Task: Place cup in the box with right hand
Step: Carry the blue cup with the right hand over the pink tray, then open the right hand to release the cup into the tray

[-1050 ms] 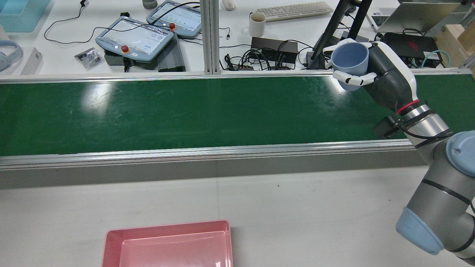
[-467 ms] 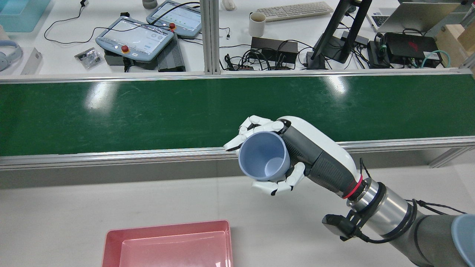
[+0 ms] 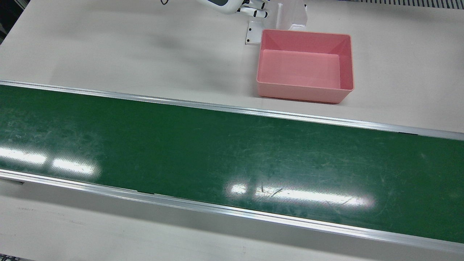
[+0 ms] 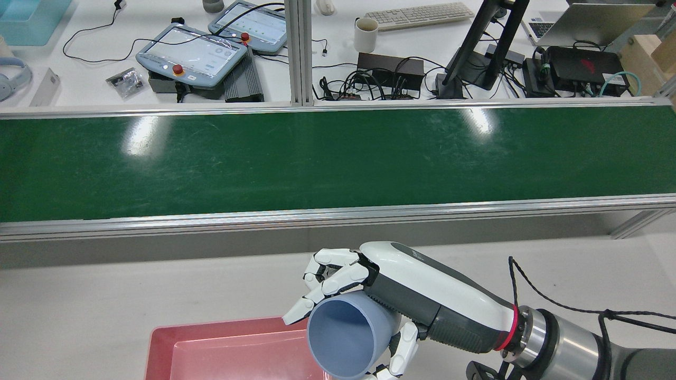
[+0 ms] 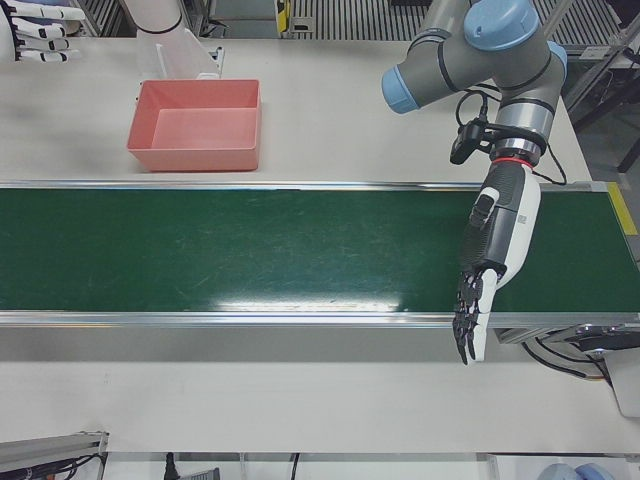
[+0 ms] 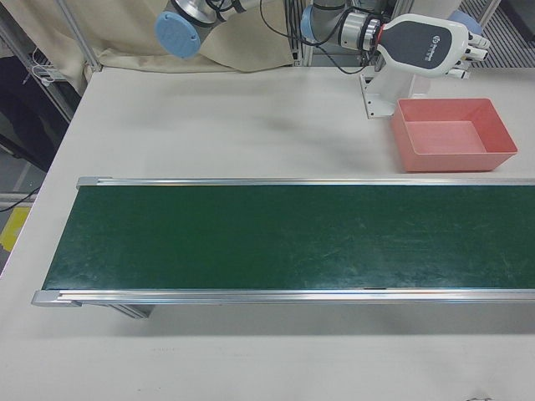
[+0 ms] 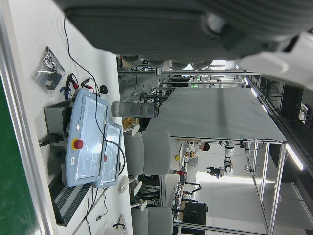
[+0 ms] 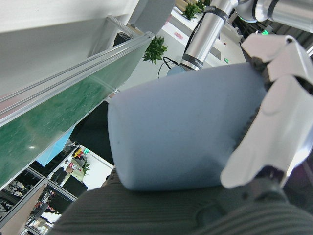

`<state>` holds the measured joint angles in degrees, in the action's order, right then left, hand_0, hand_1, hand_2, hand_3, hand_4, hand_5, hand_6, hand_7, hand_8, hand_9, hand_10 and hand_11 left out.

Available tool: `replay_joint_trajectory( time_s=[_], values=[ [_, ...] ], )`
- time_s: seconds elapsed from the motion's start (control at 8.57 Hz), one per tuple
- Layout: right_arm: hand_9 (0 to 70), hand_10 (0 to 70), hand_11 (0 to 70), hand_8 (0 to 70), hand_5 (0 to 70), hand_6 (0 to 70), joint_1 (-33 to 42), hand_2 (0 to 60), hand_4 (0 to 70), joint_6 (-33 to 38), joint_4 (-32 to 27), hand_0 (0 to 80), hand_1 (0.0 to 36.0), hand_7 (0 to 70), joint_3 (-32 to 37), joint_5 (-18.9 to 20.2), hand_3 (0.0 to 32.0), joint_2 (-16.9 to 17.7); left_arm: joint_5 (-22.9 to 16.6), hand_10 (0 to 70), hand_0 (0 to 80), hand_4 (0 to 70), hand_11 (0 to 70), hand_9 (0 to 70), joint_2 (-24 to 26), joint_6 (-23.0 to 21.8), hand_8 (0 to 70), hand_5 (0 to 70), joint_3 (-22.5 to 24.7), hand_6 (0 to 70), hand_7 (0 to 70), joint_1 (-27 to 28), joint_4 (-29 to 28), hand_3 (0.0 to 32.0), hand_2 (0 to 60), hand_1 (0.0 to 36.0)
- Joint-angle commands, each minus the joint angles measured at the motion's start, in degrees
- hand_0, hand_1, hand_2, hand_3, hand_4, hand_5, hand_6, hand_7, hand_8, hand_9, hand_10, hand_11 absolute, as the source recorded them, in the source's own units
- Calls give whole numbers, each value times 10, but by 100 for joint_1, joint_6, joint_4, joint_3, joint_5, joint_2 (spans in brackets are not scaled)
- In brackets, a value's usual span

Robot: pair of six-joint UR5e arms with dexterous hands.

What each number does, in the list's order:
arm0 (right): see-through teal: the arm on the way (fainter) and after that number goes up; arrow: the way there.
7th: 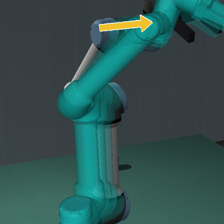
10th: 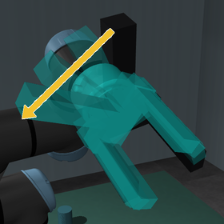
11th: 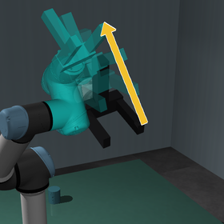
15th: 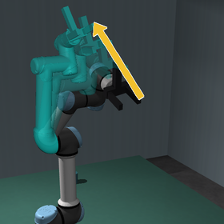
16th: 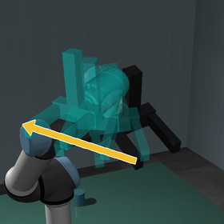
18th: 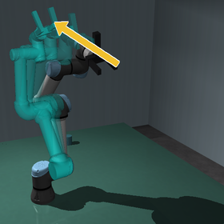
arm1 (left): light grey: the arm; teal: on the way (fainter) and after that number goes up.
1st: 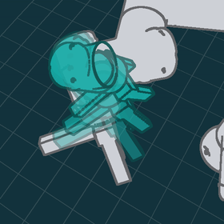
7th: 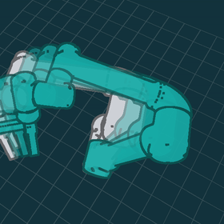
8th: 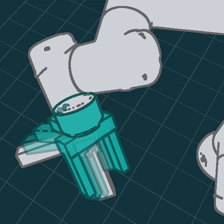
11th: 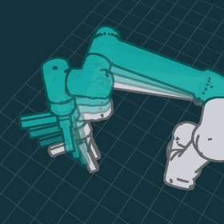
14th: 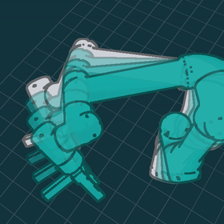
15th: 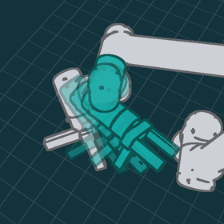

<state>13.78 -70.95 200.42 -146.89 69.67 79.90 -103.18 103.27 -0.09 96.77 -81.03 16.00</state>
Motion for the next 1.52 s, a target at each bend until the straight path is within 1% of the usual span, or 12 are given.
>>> replay_joint_trajectory(
  time_s=[0.0, 0.12, 0.23, 0.35, 0.47, 0.58, 0.7, 0.82, 0.93, 1.05, 1.17, 1.4],
  values=[
    [700, 253, 377, 518, 115, 238, -278, 600, 333, -840, 279, 475, 228, 700, 220, 47, 0, -18, 0, 0, 0, 0, 0, 0, 9, 0, 0, 0, 0, 0, 0, 0, 0, 0, 0, 0],
    [700, 244, 364, 505, 111, 230, -384, 600, 336, -832, 218, 469, 229, 700, 623, 29, 0, -157, 0, 0, 0, 0, 0, 0, 0, 0, 0, 0, 0, 0, 0, 9, 0, 0, 0, 0],
    [700, 229, 342, 466, 102, 213, -481, 600, 279, -824, 217, 457, 221, 700, 897, 38, 0, -368, 0, 0, 0, 0, 0, 0, 0, 0, 0, 0, 0, 0, 0, 0, 0, 0, 0, 0],
    [596, 196, 293, 384, 85, 173, -595, 541, 166, -841, 217, 417, 178, 598, 917, 29, 0, -448, 0, 0, 0, 0, 0, 0, 0, 0, 0, 0, 0, 0, 0, 0, 0, 0, 0, 0],
    [547, 183, 275, 348, 82, 157, -709, 432, 95, -850, 200, 422, 159, 531, 926, 29, 0, -458, 0, 0, 0, 0, 0, 0, 0, 0, 0, 0, 0, 0, 0, 0, 0, 0, 0, 0],
    [517, 168, 255, 326, 81, 149, -788, 388, 62, -850, 191, 430, 157, 498, 952, 20, 0, -458, 0, 0, 0, 0, 0, 0, 0, 0, 0, 0, 0, 0, 0, 0, 0, 0, 0, 0],
    [457, 135, 209, 282, 77, 132, -789, 324, 33, -833, 86, 450, 157, 439, 1022, 11, 0, -458, 0, 0, 0, 0, 0, 0, 0, 0, 0, 0, 0, 0, 0, 0, 0, 0, 0, 0],
    [160, 20, 41, 82, 54, 62, -798, 320, 0, -815, -28, 437, 174, 201, 1127, 3, 0, -466, 0, 0, 0, 0, 0, 0, 0, 0, 0, 0, 0, 0, 0, 0, 0, 0, 0, 0],
    [0, 0, 0, 0, 33, 18, -824, 324, 0, -806, -133, 420, 176, 52, 1171, -6, 0, -467, 0, 0, 0, 0, 0, 0, 0, 0, 0, 0, 0, 0, 0, 0, 0, 0, 0, 0],
    [0, 0, 0, 0, 23, 1, -833, 304, 0, -797, -152, 413, 170, 0, 1163, -6, 0, -467, 0, 0, 0, 0, 0, 0, 0, 0, 0, 0, 0, 0, 0, 0, 0, 0, 0, 0],
    [0, 0, 0, 0, 20, 0, -833, 271, 0, -797, -152, 411, 163, 0, 1163, -6, 0, -467, 0, 0, 0, 0, 0, 0, 9, 0, 0, 0, 0, 0, 0, 0, 0, 0, 0, 0],
    [0, 0, 0, 0, 22, 0, -842, 266, 0, -797, -152, 416, 164, 0, 1172, -6, 0, -458, 0, 0, 0, 0, 0, 0, 0, 0, 0, 0, 0, 0, 0, 0, 0, 0, 0, 0]
  ],
)
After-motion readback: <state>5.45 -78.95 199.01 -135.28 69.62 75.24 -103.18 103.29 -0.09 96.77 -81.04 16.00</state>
